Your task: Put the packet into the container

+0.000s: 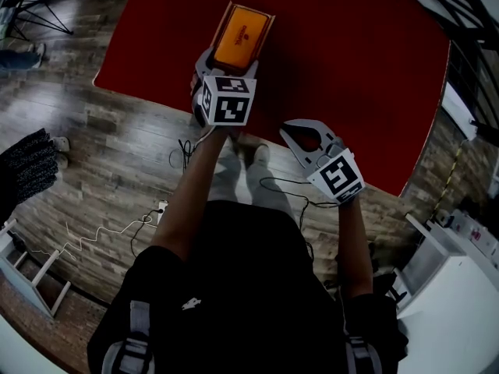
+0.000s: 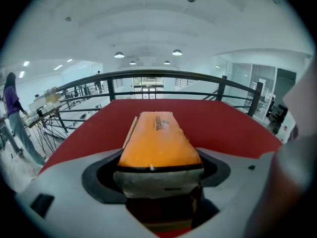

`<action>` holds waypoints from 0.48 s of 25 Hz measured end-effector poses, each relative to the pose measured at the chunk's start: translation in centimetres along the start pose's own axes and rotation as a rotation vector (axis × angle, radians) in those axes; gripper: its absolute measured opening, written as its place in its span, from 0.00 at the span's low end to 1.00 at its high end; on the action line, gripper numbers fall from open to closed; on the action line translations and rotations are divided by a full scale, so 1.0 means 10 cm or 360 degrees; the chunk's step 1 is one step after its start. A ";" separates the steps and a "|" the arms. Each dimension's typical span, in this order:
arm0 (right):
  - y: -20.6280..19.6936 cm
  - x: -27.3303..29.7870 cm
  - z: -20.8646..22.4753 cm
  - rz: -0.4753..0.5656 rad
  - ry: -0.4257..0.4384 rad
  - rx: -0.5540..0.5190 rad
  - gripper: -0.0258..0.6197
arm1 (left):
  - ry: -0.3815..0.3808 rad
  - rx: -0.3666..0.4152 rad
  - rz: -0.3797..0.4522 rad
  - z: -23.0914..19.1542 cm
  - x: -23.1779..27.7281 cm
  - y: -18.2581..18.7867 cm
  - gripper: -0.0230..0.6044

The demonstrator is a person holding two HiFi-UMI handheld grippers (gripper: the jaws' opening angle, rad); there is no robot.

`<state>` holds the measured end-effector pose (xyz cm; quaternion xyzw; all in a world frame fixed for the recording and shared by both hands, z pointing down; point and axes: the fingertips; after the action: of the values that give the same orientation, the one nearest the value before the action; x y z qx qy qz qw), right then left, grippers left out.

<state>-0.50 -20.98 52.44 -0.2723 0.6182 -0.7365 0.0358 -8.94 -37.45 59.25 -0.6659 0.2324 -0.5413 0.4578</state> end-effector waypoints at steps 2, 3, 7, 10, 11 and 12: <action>-0.02 -0.01 -0.01 0.0001 0.0008 0.0010 0.07 | -0.0030 -0.0005 -0.0039 0.04 0.01 -0.01 0.66; -0.02 -0.01 -0.02 0.0002 0.0014 0.0011 0.07 | -0.0044 -0.0016 -0.0045 0.06 0.01 -0.01 0.67; 0.00 -0.01 -0.07 0.0003 0.0037 0.0001 0.07 | -0.0108 -0.0065 0.0011 0.12 -0.03 0.03 0.83; 0.03 0.02 -0.07 0.0015 0.0036 0.0007 0.07 | -0.0128 -0.0094 0.0037 0.06 -0.11 0.03 0.84; 0.04 0.02 -0.06 0.0025 0.0031 0.0015 0.07 | -0.0134 -0.0110 0.0045 0.04 -0.15 0.04 0.84; 0.05 0.02 -0.04 0.0040 0.0020 0.0026 0.07 | -0.0146 -0.0121 0.0061 0.03 -0.20 0.06 0.84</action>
<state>-0.99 -20.80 51.97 -0.2595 0.6158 -0.7426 0.0434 -9.17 -36.01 57.68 -0.7023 0.2442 -0.4921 0.4526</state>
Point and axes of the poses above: the fingertips, and each gripper's own axes: x forward along the fingers, z to its right, y out of its top, and after that the axes turned 12 degrees about z, right-handed
